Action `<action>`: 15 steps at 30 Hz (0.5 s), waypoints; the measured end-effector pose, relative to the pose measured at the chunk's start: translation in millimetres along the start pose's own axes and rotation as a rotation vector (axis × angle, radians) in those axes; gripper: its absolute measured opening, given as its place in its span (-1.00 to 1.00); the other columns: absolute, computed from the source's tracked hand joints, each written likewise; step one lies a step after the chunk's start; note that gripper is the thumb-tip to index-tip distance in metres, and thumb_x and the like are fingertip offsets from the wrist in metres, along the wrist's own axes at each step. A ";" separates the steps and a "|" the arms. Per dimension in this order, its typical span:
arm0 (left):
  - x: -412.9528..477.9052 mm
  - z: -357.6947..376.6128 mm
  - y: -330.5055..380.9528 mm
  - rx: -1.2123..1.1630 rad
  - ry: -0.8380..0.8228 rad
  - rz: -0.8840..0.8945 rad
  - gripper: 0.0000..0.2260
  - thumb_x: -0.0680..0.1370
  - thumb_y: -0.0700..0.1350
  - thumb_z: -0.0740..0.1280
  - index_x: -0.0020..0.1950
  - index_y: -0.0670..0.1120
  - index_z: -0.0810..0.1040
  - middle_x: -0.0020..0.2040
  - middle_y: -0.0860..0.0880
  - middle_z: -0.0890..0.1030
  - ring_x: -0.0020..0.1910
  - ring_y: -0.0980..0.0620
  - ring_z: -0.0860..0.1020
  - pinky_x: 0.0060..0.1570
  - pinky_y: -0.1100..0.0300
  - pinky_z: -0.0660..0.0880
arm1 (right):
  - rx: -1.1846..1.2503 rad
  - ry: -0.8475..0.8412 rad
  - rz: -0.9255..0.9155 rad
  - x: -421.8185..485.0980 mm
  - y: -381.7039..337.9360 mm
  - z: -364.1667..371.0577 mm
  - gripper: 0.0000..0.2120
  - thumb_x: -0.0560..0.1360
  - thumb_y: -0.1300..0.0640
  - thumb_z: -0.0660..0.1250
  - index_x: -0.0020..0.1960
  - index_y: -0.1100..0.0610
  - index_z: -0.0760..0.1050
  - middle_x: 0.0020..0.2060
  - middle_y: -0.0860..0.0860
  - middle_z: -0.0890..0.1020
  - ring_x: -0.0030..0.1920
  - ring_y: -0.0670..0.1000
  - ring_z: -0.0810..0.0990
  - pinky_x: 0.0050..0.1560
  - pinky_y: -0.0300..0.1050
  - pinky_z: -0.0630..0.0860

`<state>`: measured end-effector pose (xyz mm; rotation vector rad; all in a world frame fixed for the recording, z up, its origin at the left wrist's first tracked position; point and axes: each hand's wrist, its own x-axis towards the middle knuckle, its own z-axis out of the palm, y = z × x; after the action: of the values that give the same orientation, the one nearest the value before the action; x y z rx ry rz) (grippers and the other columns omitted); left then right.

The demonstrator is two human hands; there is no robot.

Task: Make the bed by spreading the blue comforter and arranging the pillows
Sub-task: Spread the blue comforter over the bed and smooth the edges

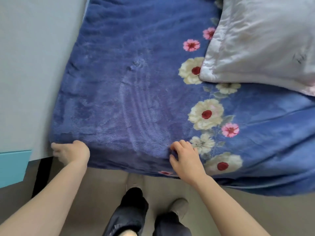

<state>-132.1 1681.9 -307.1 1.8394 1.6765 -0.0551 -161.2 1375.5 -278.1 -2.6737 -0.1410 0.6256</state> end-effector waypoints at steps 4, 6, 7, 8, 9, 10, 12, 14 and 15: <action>-105.1 29.3 -10.8 0.160 -0.196 0.500 -0.40 0.54 -0.24 0.20 0.54 -0.20 0.04 0.57 -0.25 -0.08 0.53 -0.25 -0.03 0.49 -0.11 0.04 | -0.037 0.203 0.137 -24.1 61.7 -26.2 -0.80 0.40 0.18 0.33 0.01 0.08 0.47 -0.06 0.00 0.50 0.01 0.11 0.46 -0.07 0.02 0.32; -170.4 54.6 -17.0 0.266 -0.383 0.695 -0.41 0.55 -0.22 0.23 0.54 -0.15 0.08 0.58 -0.18 -0.12 0.55 -0.16 -0.11 0.49 -0.14 0.05 | -0.062 0.259 0.218 -42.5 108.3 -44.3 -0.77 0.38 0.17 0.32 0.05 0.08 0.49 -0.03 0.01 0.52 0.03 0.13 0.48 -0.05 0.04 0.33; -202.7 65.6 -20.2 0.307 -0.475 0.782 -0.42 0.56 -0.20 0.23 0.54 -0.13 0.09 0.59 -0.12 -0.13 0.56 -0.10 -0.14 0.49 -0.13 0.05 | -0.066 0.279 0.264 -53.4 131.9 -53.7 -0.75 0.38 0.16 0.31 0.06 0.09 0.50 0.00 0.02 0.53 0.05 0.14 0.48 -0.03 0.06 0.34; -238.5 78.6 -24.3 0.343 -0.564 0.862 -0.43 0.57 -0.18 0.23 0.54 -0.11 0.10 0.59 -0.08 -0.14 0.56 -0.06 -0.16 0.50 -0.09 0.04 | -0.068 0.299 0.315 -67.7 160.7 -65.1 -0.73 0.39 0.15 0.31 0.09 0.10 0.50 0.04 0.03 0.53 0.09 0.14 0.48 0.01 0.08 0.36; -270.0 90.1 -28.3 0.379 -0.636 0.923 -0.44 0.58 -0.16 0.22 0.54 -0.09 0.10 0.59 -0.05 -0.15 0.56 -0.03 -0.18 0.51 -0.06 0.01 | -0.068 0.311 0.359 -81.0 186.3 -74.6 -0.71 0.40 0.14 0.32 0.12 0.11 0.50 0.08 0.04 0.53 0.13 0.14 0.47 0.04 0.09 0.37; -297.9 99.7 -31.8 0.404 -0.690 0.968 -0.45 0.58 -0.15 0.21 0.54 -0.08 0.11 0.59 -0.03 -0.15 0.56 -0.01 -0.19 0.52 -0.02 -0.02 | -0.070 0.316 0.398 -93.2 210.1 -82.0 -0.68 0.42 0.14 0.33 0.17 0.11 0.50 0.13 0.04 0.52 0.18 0.14 0.46 0.08 0.11 0.37; -356.0 118.7 -37.4 0.429 -0.752 1.051 -0.46 0.57 -0.15 0.21 0.53 -0.07 0.14 0.59 -0.02 -0.13 0.56 0.01 -0.19 0.52 0.03 -0.05 | -0.069 0.311 0.465 -119.3 262.5 -97.5 -0.60 0.43 0.14 0.36 0.26 0.13 0.48 0.21 0.05 0.51 0.25 0.13 0.43 0.14 0.11 0.36; -412.7 141.4 -45.3 0.439 -0.775 1.114 -0.47 0.56 -0.18 0.21 0.52 -0.08 0.18 0.60 -0.03 -0.11 0.56 0.01 -0.16 0.51 0.06 -0.04 | -0.052 0.294 0.525 -148.1 317.7 -112.9 -0.57 0.44 0.14 0.37 0.30 0.13 0.46 0.25 0.06 0.50 0.28 0.14 0.42 0.17 0.12 0.35; -439.4 152.9 -49.7 0.449 -0.777 1.147 -0.48 0.55 -0.19 0.22 0.51 -0.09 0.20 0.60 -0.04 -0.09 0.57 0.00 -0.15 0.51 0.07 -0.02 | -0.037 0.284 0.549 -163.1 343.7 -120.5 -0.56 0.44 0.15 0.36 0.30 0.13 0.46 0.25 0.06 0.49 0.28 0.14 0.41 0.17 0.12 0.36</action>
<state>-200.4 1221.8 -257.0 2.3903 -0.0226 -0.5936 -250.5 987.8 -247.9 -2.8037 0.6831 0.3833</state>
